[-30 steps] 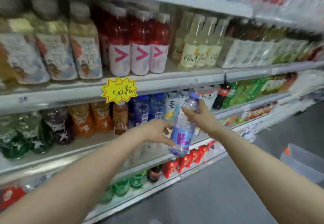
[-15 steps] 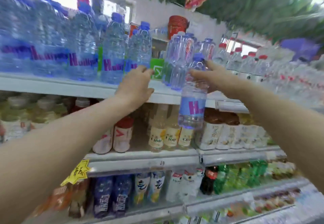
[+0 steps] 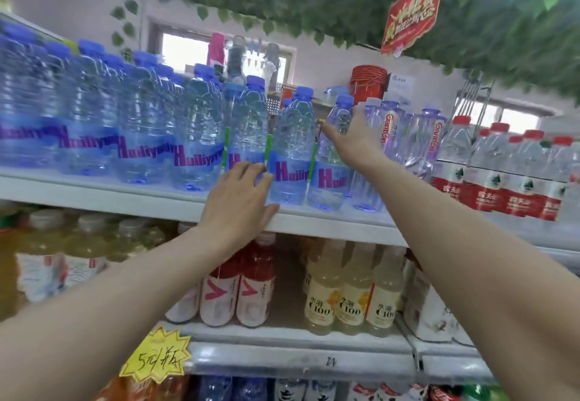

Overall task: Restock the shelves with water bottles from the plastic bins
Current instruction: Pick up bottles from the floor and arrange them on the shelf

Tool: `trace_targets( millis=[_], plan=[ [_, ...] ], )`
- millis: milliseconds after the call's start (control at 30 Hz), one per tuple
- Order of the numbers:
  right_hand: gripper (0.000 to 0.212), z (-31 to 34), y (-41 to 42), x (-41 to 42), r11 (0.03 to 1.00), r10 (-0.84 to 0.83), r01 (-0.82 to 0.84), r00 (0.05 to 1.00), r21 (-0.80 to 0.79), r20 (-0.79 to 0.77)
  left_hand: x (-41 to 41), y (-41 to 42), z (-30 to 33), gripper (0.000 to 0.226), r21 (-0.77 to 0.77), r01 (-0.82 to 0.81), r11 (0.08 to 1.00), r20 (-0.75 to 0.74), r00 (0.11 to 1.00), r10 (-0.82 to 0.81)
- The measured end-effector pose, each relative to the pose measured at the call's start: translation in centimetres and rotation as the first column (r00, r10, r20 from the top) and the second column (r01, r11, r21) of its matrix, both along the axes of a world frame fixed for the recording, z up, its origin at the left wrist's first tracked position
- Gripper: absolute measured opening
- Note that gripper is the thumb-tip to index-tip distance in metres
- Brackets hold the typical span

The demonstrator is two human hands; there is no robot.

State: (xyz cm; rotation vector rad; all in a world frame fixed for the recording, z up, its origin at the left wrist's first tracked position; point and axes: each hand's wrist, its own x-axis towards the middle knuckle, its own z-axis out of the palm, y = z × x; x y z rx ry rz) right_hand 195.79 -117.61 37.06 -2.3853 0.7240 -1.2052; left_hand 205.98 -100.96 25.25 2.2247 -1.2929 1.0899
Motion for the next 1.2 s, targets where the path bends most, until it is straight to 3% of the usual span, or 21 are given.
trace_targets(
  millis=[167,300,433,633,1033,1133,1200],
  plan=[
    [0.081,-0.5,0.5,-0.4,0.997,-0.045,0.043,0.999,-0.062,-0.024,-0.7,-0.6,0.9,0.073,0.028,0.067,0.997,-0.164,0.984,-0.061],
    [0.107,-4.2,0.3,-1.2,0.976,-0.108,0.091,0.991,-0.199,-0.078,-1.9,-2.1,1.5,0.08,-0.014,0.079,0.997,-0.301,0.95,-0.079],
    [0.114,-7.5,-0.8,-1.2,0.993,-0.037,0.025,0.994,-0.112,-0.105,-2.0,-4.3,1.4,0.09,-0.101,0.052,0.994,-0.443,0.892,-0.092],
    [0.103,-8.0,-3.0,1.2,0.998,-0.045,0.04,0.994,-0.056,-0.095,-1.3,-5.7,1.2,0.09,-0.155,-0.05,0.987,-0.416,0.909,-0.02],
    [0.1,-7.0,-5.3,5.0,0.994,-0.08,0.091,0.984,0.06,-0.158,-1.4,-5.6,0.8,0.089,-0.173,-0.047,0.984,-0.379,0.925,-0.022],
    [0.095,-7.0,-5.1,4.5,0.994,-0.1,0.106,0.979,0.024,-0.179,-1.3,-5.5,0.9,0.088,-0.172,-0.04,0.984,-0.38,0.925,-0.029],
    [0.087,-7.2,-4.6,3.5,0.986,-0.153,0.136,0.965,-0.093,-0.214,-1.4,-5.5,0.9,0.088,-0.154,-0.041,0.987,-0.378,0.926,-0.02]
  ],
)
